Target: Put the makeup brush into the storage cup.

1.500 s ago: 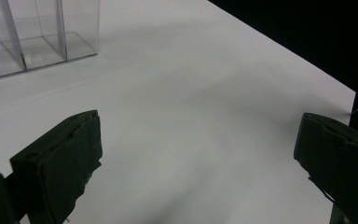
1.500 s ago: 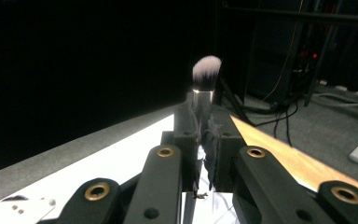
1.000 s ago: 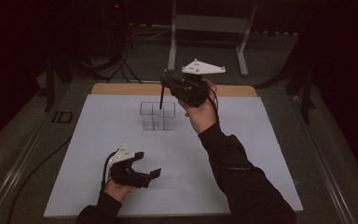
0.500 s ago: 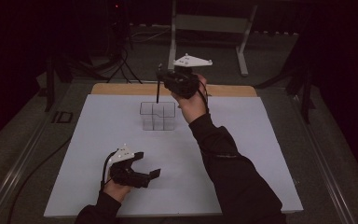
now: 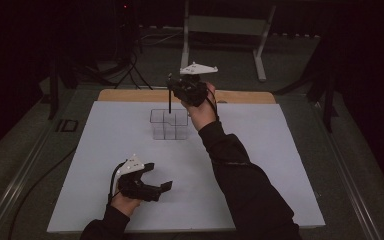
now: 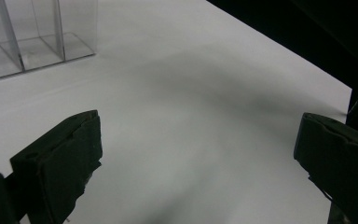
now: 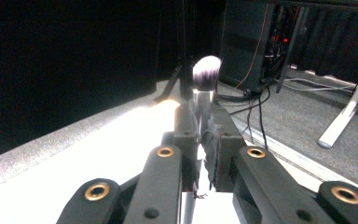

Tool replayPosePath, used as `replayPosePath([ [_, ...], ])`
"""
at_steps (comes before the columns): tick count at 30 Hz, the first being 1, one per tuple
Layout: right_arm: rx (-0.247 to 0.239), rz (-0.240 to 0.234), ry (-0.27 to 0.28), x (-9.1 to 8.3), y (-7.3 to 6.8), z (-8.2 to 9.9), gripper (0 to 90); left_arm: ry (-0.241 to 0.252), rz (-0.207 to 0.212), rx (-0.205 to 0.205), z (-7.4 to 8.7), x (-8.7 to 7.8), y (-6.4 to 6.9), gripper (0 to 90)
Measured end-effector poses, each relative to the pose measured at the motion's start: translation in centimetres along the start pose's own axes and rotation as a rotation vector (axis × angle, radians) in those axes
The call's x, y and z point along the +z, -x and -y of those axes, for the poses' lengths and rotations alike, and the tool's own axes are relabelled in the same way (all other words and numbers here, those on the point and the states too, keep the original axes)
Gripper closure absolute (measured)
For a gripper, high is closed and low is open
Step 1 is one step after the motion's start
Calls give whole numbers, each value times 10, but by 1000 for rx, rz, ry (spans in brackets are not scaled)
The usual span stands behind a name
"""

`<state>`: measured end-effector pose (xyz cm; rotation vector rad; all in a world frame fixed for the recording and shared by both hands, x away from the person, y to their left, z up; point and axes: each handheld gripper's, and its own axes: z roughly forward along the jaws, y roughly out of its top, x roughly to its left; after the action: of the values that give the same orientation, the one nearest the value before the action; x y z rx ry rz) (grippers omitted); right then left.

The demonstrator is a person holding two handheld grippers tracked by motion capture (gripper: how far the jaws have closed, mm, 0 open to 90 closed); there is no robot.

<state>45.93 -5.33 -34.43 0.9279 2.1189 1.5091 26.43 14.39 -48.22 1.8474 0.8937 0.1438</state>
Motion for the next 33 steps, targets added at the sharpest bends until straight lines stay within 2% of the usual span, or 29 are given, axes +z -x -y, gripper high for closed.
replayPosePath([
  [10,17,-2,-42,14,6,12,839,-1,1,-1,1,0,0,26],
  [19,35,-11,-103,23,9,25,839,-6,4,1,1,1,0,25],
  [33,46,-18,-188,35,8,45,839,-5,2,5,0,0,0,26],
])
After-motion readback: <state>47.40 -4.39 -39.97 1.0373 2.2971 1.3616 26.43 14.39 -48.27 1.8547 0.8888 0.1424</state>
